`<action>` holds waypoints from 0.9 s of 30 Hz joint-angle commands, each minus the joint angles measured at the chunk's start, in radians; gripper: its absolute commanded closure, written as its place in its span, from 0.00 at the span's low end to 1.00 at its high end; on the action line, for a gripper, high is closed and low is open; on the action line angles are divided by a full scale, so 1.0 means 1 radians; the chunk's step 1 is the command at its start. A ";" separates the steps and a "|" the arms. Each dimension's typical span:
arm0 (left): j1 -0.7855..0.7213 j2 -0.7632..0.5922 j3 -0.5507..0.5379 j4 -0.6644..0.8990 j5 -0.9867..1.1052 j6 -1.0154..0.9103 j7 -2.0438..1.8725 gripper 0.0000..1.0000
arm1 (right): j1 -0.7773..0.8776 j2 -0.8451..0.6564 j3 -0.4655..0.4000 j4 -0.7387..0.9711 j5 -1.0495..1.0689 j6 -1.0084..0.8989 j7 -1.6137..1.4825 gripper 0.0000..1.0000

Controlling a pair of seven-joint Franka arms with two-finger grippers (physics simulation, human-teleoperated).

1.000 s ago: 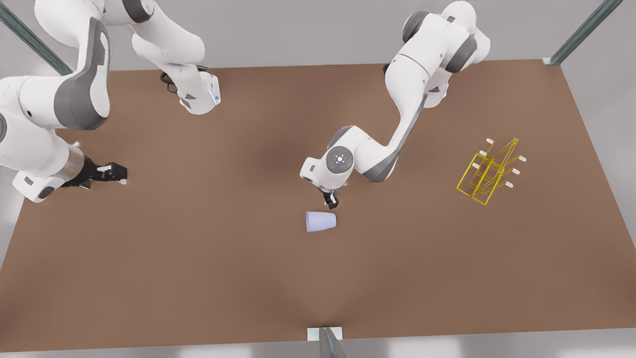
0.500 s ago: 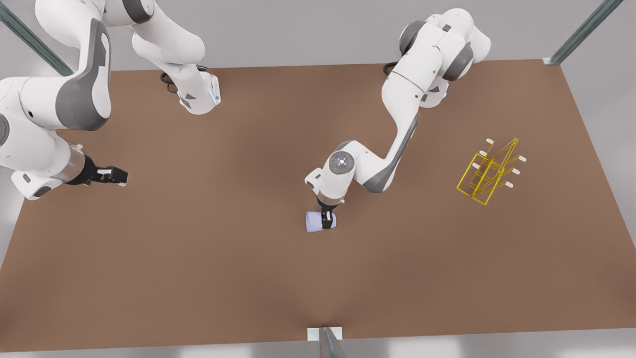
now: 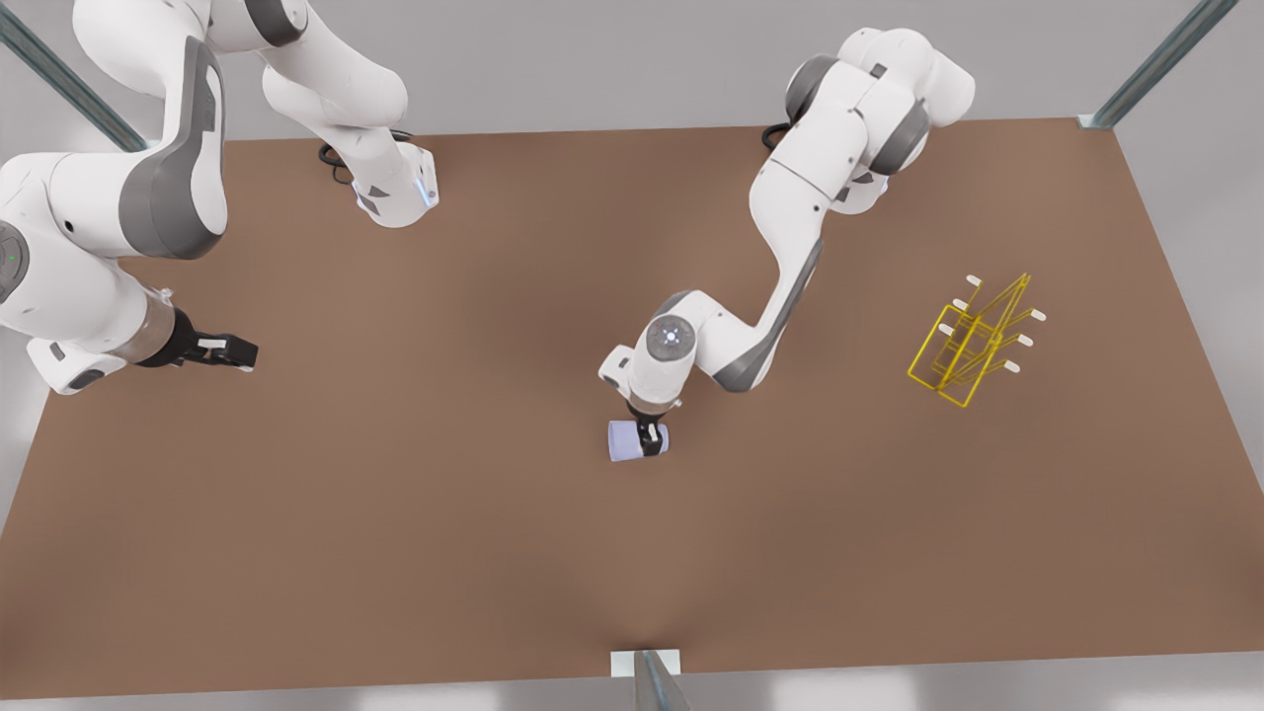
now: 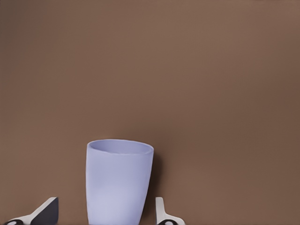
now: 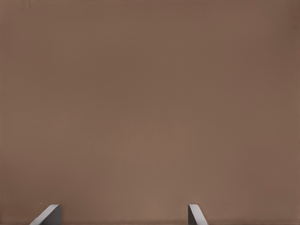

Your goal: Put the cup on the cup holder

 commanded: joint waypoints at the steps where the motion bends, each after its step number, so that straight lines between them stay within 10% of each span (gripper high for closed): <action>1: 0.002 0.006 0.000 0.001 0.001 0.038 -0.137 0.00 | 0.002 -0.001 0.002 0.000 0.003 -0.001 0.056 0.00; 27: 0.005 0.107 0.000 0.015 0.007 0.110 -0.039 0.00 | 0.011 -0.001 0.002 -0.003 0.000 -0.027 0.058 0.00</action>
